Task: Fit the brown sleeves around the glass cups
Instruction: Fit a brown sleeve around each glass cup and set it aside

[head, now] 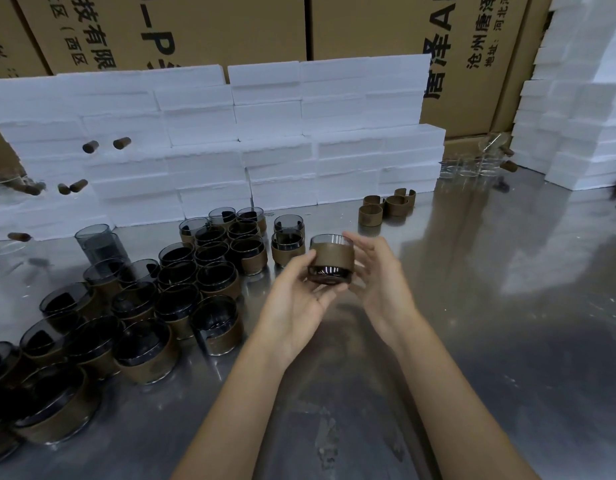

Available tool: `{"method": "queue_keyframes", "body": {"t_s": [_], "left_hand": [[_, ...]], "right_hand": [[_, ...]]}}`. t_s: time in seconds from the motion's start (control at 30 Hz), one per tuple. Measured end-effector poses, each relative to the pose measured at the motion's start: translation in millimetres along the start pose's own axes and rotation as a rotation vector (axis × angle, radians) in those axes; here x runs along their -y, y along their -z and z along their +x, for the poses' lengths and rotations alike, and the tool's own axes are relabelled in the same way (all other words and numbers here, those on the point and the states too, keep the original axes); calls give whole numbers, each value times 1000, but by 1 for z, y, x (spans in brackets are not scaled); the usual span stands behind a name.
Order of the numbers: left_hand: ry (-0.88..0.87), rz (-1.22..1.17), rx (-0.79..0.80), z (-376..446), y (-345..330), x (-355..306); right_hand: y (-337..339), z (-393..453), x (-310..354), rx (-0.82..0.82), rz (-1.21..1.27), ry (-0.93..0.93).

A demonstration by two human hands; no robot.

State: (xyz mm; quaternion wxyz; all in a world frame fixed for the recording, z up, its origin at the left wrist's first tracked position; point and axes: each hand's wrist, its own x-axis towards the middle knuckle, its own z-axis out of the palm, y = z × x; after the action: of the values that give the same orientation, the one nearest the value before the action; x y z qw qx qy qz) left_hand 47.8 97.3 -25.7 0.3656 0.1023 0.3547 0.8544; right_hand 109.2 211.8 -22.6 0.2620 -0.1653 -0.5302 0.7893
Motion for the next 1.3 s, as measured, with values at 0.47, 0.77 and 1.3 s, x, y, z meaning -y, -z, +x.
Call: {"method": "queue_keyframes", "body": {"t_s": [0.47,0.77,1.3], "left_hand": [[-190,309,-159,7,12,-2],[-276,591,-250,10,20,0],[-660,1561,-456,9,37,3]], "right_hand": [[-12,2,-26,17,-426,204],[-11,-5,-33,71,-878,268],[-4,9,-50,33,-990,165]]}}
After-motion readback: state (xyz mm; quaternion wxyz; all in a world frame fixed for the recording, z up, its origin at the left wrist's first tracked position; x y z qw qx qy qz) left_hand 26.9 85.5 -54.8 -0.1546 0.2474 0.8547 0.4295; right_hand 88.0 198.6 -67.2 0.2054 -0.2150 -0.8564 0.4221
